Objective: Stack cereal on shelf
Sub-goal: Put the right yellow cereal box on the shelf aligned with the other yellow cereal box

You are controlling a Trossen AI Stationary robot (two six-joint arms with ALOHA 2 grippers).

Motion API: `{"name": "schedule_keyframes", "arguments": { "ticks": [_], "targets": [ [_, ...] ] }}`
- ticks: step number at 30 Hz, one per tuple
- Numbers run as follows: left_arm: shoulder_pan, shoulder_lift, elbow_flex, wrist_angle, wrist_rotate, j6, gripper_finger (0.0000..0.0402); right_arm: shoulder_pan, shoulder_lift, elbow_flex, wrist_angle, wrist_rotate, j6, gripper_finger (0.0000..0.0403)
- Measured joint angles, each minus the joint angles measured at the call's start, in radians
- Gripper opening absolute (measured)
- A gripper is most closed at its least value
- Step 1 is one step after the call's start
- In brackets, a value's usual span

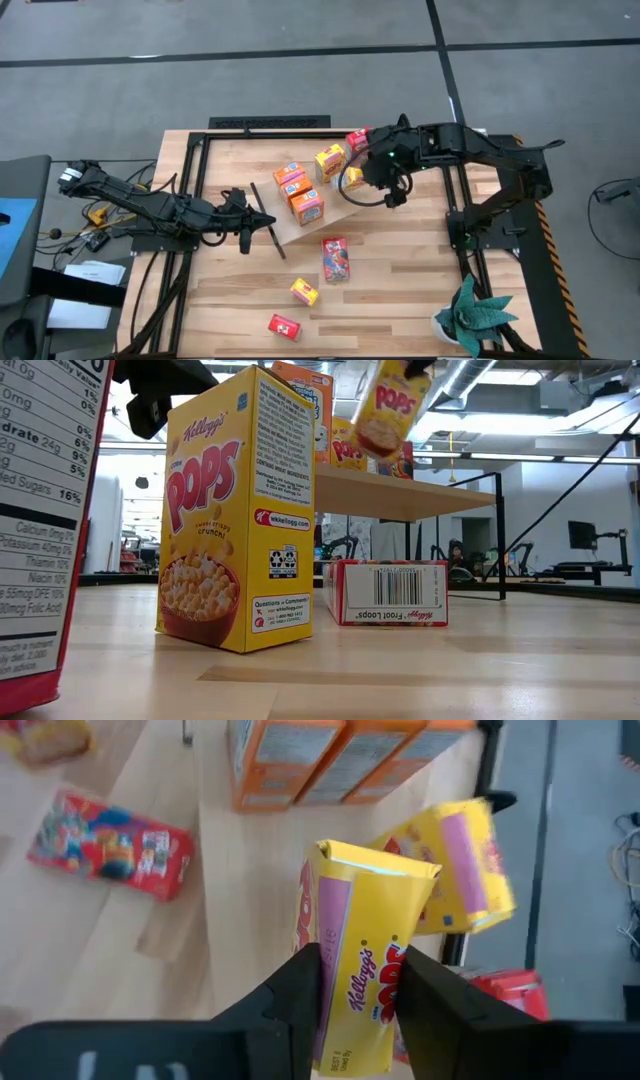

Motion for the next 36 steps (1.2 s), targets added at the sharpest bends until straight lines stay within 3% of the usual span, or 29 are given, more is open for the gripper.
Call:
{"name": "schedule_keyframes", "arguments": {
  "ticks": [11, 21, 36],
  "targets": [
    [0.001, 0.0, 0.0, -0.018, -0.041, -0.005, 0.0, 0.031, 0.097, 0.038, -0.007, 0.054, -0.139, 0.0152],
    [0.001, 0.0, 0.0, -0.028, -0.074, -0.007, 0.0, 0.031, 0.114, 0.058, -0.031, 0.055, -0.154, 0.0148],
    [0.001, 0.0, 0.0, -0.029, -0.074, -0.006, 0.0, 0.031, 0.115, 0.058, -0.031, 0.052, -0.149, 0.0207]
  ]
}}
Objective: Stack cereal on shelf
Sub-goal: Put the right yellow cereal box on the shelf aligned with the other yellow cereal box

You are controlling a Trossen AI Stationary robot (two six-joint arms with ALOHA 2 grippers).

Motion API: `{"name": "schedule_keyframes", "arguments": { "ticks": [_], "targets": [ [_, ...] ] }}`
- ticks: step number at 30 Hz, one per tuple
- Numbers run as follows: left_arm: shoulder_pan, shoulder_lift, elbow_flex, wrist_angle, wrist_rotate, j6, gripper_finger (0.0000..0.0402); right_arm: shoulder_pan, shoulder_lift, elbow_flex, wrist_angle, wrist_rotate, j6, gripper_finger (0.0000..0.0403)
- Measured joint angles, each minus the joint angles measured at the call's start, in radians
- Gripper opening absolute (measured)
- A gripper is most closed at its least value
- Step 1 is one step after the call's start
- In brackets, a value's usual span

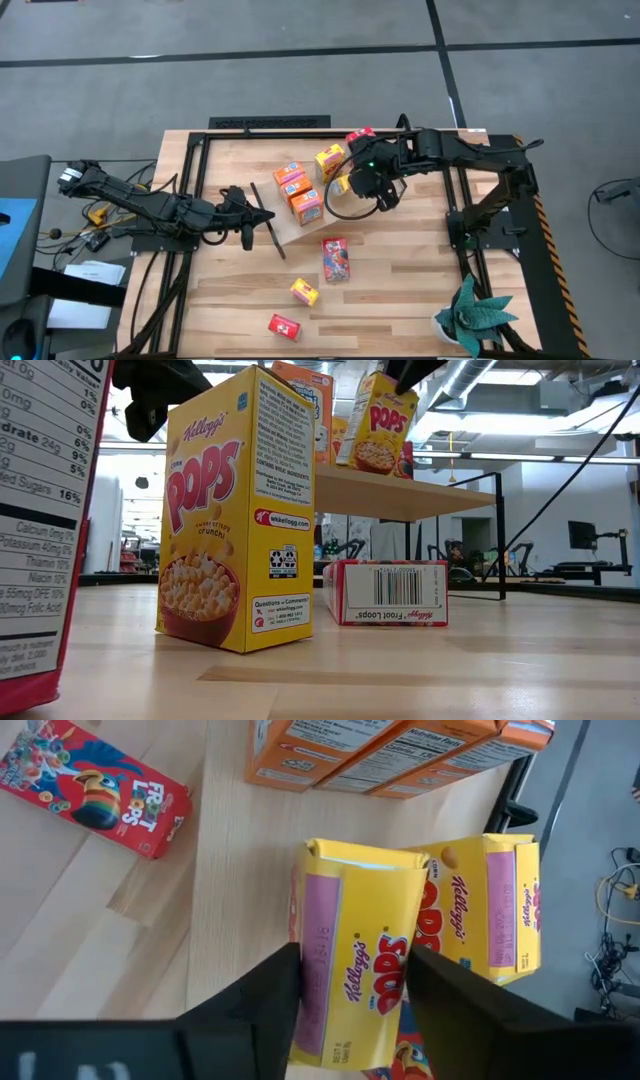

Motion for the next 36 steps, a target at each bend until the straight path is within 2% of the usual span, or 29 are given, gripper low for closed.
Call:
{"name": "schedule_keyframes", "arguments": {
  "ticks": [13, 17, 24, 27, 30, 34, 36],
  "targets": [
    [0.0, 0.0, 0.0, 0.0, 0.0, -0.011, 0.0, 0.0, 0.0, 0.0, 0.031, 0.001, 0.01, 0.0215],
    [0.0, 0.0, 0.0, 0.0, 0.0, -0.011, 0.0, 0.005, 0.0, 0.0, 0.035, 0.076, 0.01, 0.0219],
    [0.0, 0.0, 0.0, -0.019, 0.0, -0.016, 0.0, 0.045, -0.004, 0.091, 0.016, 0.109, 0.087, 0.0208],
    [0.0, 0.0, 0.0, -0.018, 0.001, -0.019, 0.0, 0.077, -0.005, 0.144, -0.017, 0.11, 0.16, 0.0182],
    [0.0, 0.0, 0.0, -0.018, 0.001, -0.019, 0.0, 0.085, -0.017, 0.151, -0.064, 0.091, 0.267, 0.0127],
    [0.0, 0.0, 0.0, -0.018, 0.001, -0.018, 0.0, 0.035, -0.055, 0.092, -0.101, -0.027, 0.351, 0.0033],
    [0.0, 0.0, 0.0, -0.019, 0.001, -0.017, 0.0, 0.013, -0.102, 0.032, -0.071, -0.053, 0.385, 0.0013]
  ]
}}
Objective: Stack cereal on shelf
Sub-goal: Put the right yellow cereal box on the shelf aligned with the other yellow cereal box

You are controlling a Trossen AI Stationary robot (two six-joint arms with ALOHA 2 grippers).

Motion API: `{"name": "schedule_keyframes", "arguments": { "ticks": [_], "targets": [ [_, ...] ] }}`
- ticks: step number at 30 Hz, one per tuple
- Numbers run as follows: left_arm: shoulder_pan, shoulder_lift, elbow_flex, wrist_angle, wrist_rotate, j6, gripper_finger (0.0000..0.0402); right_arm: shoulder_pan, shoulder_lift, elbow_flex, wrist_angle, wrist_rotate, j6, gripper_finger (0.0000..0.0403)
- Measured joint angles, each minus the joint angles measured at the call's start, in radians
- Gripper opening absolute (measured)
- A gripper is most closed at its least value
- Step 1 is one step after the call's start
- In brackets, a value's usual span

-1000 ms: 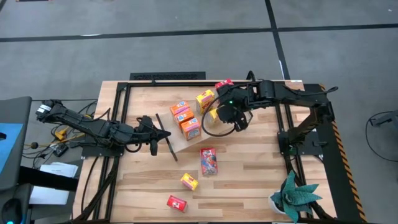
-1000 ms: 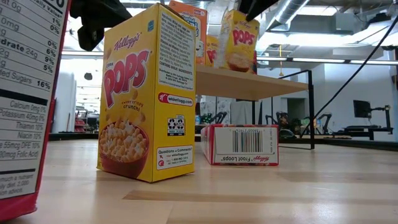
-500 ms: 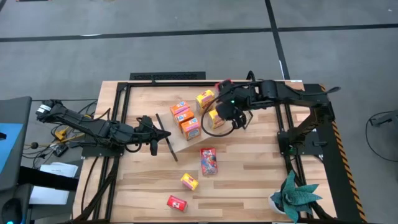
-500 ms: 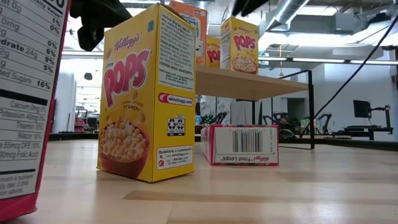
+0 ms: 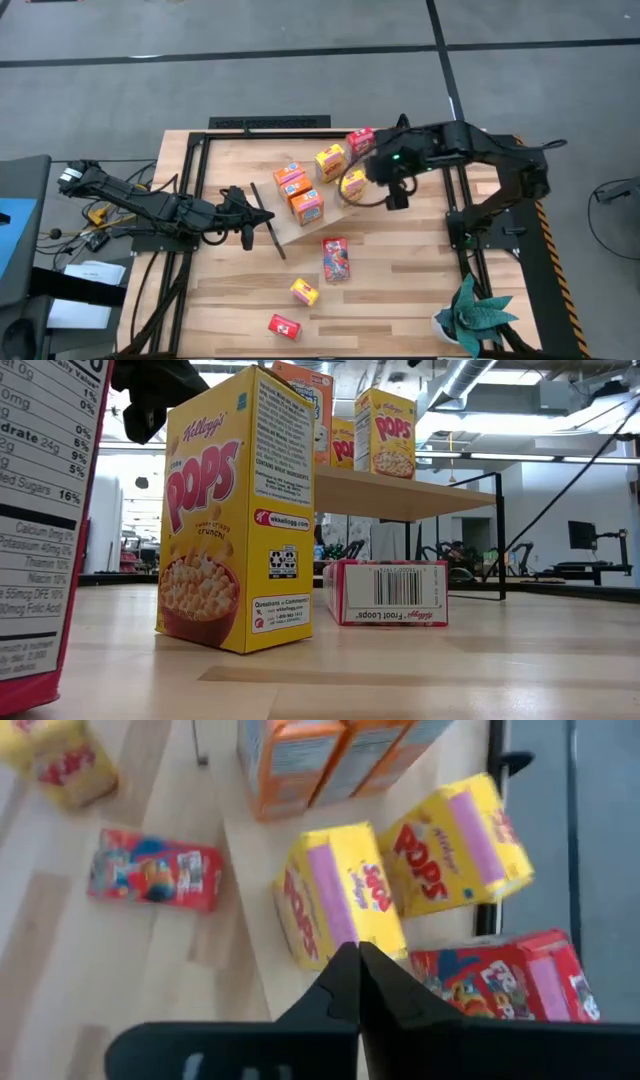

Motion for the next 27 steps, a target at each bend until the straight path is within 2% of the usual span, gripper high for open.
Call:
{"name": "schedule_keyframes", "arguments": {
  "ticks": [3, 8, 14, 17, 22, 27],
  "targets": [
    [0.0, 0.0, 0.0, -0.003, 0.001, 0.001, 0.0, -0.015, -0.095, -0.123, 0.087, -0.002, 0.073, 0.002],
    [0.0, 0.0, 0.0, -0.007, 0.001, 0.006, 0.0, -0.02, -0.239, -0.403, 0.367, -0.003, 0.173, 0.0008],
    [0.0, 0.0, 0.0, -0.005, 0.002, 0.0, 0.0, -0.019, -0.299, -0.66, 0.637, -0.003, 0.292, 0.0021],
    [0.0, 0.0, 0.0, -0.012, 0.002, -0.004, 0.0, -0.006, -0.291, -0.713, 0.697, 0.0, 0.322, 0.0016],
    [0.0, 0.0, 0.0, -0.021, 0.002, -0.015, 0.0, 0.005, -0.251, -0.728, 0.697, -0.001, 0.322, 0.0006],
    [0.0, 0.0, 0.0, -0.029, 0.001, -0.017, 0.0, 0.0, -0.202, -0.727, 0.732, -0.001, 0.315, 0.0021]
  ]
}}
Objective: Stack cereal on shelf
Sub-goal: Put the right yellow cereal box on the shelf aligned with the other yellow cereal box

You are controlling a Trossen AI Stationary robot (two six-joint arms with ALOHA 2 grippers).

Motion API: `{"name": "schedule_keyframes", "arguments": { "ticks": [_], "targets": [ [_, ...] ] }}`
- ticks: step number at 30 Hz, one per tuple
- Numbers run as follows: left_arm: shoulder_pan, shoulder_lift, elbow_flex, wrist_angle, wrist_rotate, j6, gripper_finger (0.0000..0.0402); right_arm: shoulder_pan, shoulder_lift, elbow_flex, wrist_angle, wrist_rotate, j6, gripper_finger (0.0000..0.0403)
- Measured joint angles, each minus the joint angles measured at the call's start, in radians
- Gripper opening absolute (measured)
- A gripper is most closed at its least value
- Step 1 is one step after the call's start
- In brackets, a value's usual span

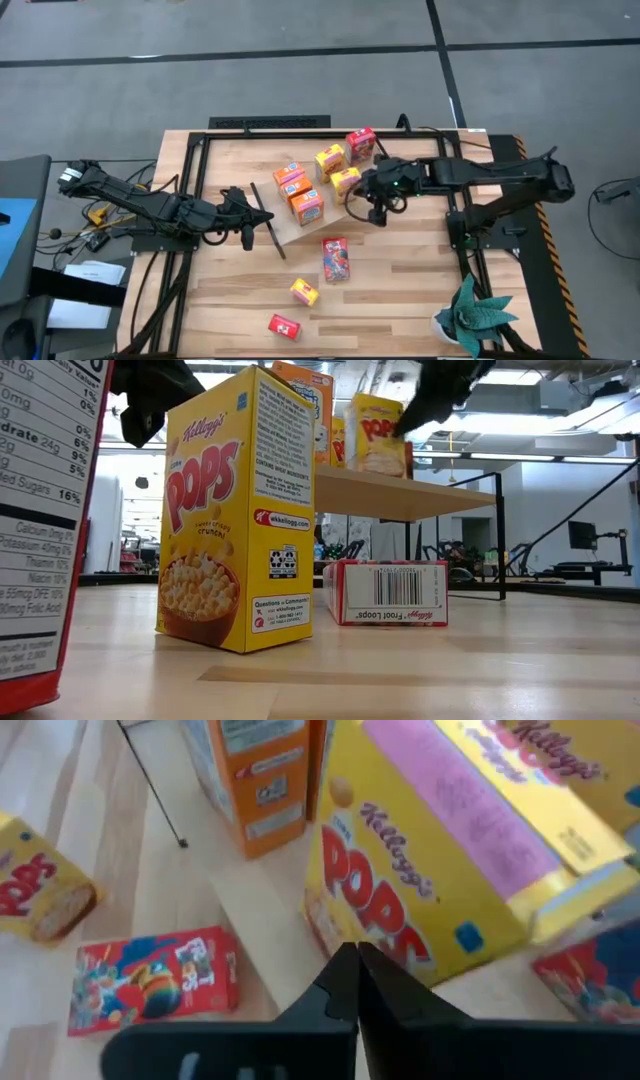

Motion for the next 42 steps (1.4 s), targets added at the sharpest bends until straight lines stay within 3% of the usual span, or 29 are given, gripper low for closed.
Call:
{"name": "schedule_keyframes", "arguments": {
  "ticks": [10, 17, 26, 34, 42],
  "targets": [
    [0.0, 0.0, 0.0, -0.025, -0.001, -0.001, 0.0, -0.003, 0.089, 0.001, 0.063, 0.0, -0.02, 0.0007],
    [0.0, 0.0, 0.0, -0.045, -0.001, -0.001, 0.0, -0.022, 0.093, 0.001, 0.085, 0.0, -0.02, 0.0028],
    [0.0, 0.0, 0.0, -0.051, -0.002, -0.001, 0.0, -0.027, 0.056, 0.002, 0.072, 0.031, -0.02, 0.0008],
    [0.0, 0.0, 0.0, -0.053, -0.002, -0.005, 0.0, -0.043, 0.048, 0.001, 0.057, 0.053, -0.019, 0.0032],
    [0.0, 0.0, 0.0, -0.053, 0.0, -0.021, 0.0, -0.067, 0.048, 0.001, 0.057, 0.053, -0.019, 0.0011]
  ]
}}
